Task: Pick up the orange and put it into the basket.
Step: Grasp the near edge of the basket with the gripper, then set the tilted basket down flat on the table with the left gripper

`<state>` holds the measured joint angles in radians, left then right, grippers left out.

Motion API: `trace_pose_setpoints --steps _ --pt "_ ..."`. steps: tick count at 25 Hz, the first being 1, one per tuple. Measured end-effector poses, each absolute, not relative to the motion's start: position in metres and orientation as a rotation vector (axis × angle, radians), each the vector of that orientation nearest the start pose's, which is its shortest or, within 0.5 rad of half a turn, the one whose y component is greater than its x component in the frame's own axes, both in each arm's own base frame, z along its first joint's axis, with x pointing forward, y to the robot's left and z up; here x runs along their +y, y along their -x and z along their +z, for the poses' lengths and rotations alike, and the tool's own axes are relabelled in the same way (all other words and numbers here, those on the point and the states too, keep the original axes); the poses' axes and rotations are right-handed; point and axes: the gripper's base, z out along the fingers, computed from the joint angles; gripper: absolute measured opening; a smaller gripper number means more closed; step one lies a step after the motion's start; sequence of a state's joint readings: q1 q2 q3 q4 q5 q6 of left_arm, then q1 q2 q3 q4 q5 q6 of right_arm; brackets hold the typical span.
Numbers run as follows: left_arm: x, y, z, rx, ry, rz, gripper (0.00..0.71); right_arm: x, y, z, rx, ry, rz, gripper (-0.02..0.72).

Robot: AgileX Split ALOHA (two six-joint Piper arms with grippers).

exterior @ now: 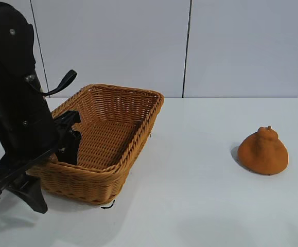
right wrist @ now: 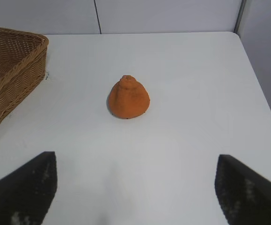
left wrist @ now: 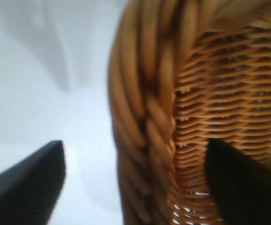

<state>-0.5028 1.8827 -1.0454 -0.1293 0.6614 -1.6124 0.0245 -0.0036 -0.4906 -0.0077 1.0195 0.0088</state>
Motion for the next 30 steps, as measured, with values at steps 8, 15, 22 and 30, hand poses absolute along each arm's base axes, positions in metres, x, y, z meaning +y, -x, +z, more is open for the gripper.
trace_pose_setpoints --steps 8,15,22,30 --pt "-0.169 -0.293 0.136 2.536 1.832 -0.314 0.092 -0.001 0.003 0.278 2.009 0.016 0.012 0.631" --pt "-0.176 -0.304 0.152 2.525 1.838 -0.347 0.091 -0.001 0.003 0.278 2.009 0.016 0.012 0.631" --pt "-0.185 -0.326 0.187 2.531 1.752 -0.4 0.09 -0.001 0.003 0.278 2.009 0.016 0.012 0.631" --pt "-0.132 -0.358 0.198 2.715 1.379 -0.505 0.09 -0.001 0.003 0.278 2.008 0.016 0.012 0.631"
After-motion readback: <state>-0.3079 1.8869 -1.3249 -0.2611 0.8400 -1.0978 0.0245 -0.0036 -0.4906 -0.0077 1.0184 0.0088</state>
